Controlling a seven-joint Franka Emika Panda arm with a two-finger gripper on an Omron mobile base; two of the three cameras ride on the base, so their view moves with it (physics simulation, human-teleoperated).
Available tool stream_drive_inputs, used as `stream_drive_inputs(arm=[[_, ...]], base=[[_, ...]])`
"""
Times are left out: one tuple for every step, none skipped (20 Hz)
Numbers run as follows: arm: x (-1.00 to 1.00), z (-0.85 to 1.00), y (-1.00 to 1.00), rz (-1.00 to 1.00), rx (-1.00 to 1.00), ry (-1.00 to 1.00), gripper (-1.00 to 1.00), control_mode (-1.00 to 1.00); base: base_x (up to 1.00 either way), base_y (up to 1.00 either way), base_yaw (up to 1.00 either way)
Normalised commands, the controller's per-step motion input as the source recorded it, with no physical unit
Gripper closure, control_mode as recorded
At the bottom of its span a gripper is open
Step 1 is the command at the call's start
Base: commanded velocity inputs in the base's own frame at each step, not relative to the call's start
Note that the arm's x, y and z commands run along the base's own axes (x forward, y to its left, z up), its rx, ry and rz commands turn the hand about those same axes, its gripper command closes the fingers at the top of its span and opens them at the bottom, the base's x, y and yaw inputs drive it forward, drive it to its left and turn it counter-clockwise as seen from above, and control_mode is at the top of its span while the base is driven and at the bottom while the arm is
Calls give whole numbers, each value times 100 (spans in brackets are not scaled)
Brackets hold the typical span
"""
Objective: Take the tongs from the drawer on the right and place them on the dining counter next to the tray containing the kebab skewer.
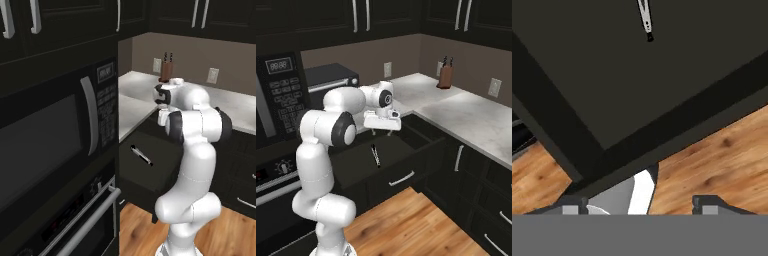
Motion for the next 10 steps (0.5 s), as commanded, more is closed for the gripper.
stream_drive_inputs(arm=[[0,-13,16,47,4,-18,-100,-100],[0,-13,12,46,3,-21,-100,-100],[0,-8,8,45,3,-25,-100,-100],[0,-4,0,42,6,-25,-100,-100],[0,-4,0,37,9,-29,-100,-100],[0,-12,0,33,17,-34,-100,-100],[0,-11,0,29,21,-39,-100,-100],[-1,-14,3,26,24,-39,-100,-100],[-7,-21,17,20,31,-39,-100,-100],[0,-16,14,17,32,-38,-100,-100]], base=[[0,0,0],[0,0,0],[0,0,0],[0,0,0],[0,0,0],[0,0,0],[0,0,0],[0,0,0],[0,0,0],[0,0,0]])
